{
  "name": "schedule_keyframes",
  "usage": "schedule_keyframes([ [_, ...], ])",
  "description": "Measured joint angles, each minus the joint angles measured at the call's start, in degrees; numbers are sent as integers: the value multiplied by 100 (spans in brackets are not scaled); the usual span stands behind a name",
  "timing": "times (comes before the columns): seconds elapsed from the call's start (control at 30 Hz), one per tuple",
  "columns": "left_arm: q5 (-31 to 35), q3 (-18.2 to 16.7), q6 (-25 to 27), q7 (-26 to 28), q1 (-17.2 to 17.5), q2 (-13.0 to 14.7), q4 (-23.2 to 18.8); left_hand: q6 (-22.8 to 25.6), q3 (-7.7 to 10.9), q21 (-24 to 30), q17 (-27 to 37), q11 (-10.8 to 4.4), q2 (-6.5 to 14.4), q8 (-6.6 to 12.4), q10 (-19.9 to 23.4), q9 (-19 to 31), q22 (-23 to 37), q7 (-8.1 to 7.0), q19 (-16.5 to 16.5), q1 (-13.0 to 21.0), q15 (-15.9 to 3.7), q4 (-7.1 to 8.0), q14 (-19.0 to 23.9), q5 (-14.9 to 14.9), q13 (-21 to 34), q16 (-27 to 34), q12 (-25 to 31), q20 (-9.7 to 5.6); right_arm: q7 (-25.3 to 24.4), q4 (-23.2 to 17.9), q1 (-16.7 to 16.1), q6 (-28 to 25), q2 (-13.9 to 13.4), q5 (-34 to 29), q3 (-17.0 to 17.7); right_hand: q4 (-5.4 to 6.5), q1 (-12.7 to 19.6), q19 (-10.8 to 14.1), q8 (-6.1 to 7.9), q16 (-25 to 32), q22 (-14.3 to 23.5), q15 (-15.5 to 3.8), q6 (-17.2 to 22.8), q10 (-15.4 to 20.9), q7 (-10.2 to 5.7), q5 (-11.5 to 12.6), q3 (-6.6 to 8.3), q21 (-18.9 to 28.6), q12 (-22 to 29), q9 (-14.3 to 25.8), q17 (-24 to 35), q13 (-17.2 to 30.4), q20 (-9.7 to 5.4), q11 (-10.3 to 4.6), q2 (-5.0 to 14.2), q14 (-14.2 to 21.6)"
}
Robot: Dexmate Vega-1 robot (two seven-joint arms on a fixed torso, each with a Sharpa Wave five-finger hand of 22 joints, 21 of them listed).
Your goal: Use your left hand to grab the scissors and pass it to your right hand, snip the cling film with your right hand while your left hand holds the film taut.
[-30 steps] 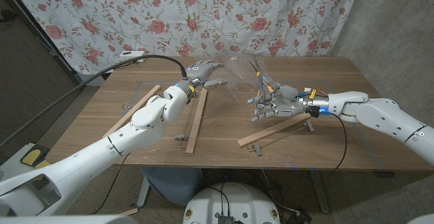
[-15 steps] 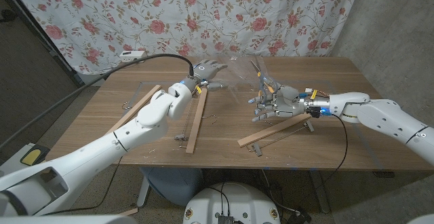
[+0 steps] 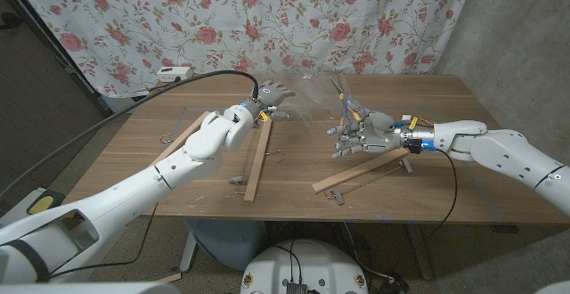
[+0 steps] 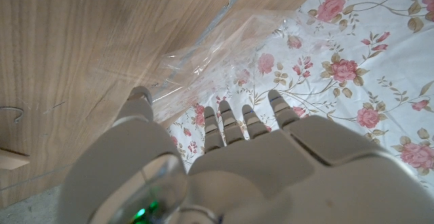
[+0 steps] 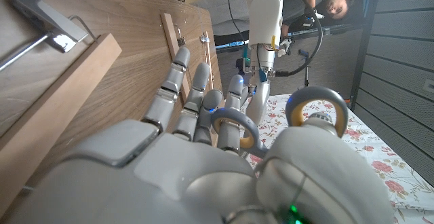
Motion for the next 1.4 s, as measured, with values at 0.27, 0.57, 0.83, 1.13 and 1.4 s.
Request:
schedule_keyframes([
  [0.27,30,82,-126,-44,-146,-121,296,2,34,0,0,1,53,0,0,0,0,-2,26,112,-2,-34,2,0,-11,0,0,-25,-18,7,16,-4,23,2,5,0,30,8,0,0,0,0,0,0,0,-17,0,0,0,0,0,-6,9,0,30,0],
  [0.57,62,172,-237,436,-209,-258,742,586,159,138,-8,-172,193,138,504,29,14,-50,413,358,-327,-62,457,0,-27,121,234,-286,-33,13,30,-5,58,3,5,1,53,8,3,0,0,-1,0,0,0,-17,0,-49,0,1,-1,-1,9,1,53,1],
  [0.83,128,301,-210,777,-276,-389,1073,585,159,138,-27,-138,170,138,470,28,15,-50,413,380,-327,-62,455,0,-53,121,222,-286,-35,15,48,-5,88,3,-10,1,53,8,22,0,0,-5,0,42,0,-19,0,-49,-20,1,-1,-31,8,-22,53,5],
  [1.13,184,488,-131,977,-410,-542,1392,525,159,138,-26,-79,195,73,346,28,15,-32,413,405,-274,-62,402,0,-52,94,161,-286,-36,16,56,-9,100,3,-27,-24,75,8,22,0,0,-5,7,41,7,-62,-24,-84,8,1,-1,-24,8,-21,76,5],
  [1.4,231,677,-33,1118,-532,-700,1672,564,198,138,-10,-51,299,53,406,28,14,32,443,409,-254,28,422,0,-80,94,190,-255,-31,17,57,-10,113,3,-29,-23,75,28,22,0,0,-5,23,63,24,-62,-24,-84,8,1,-1,-24,28,-25,76,6],
])
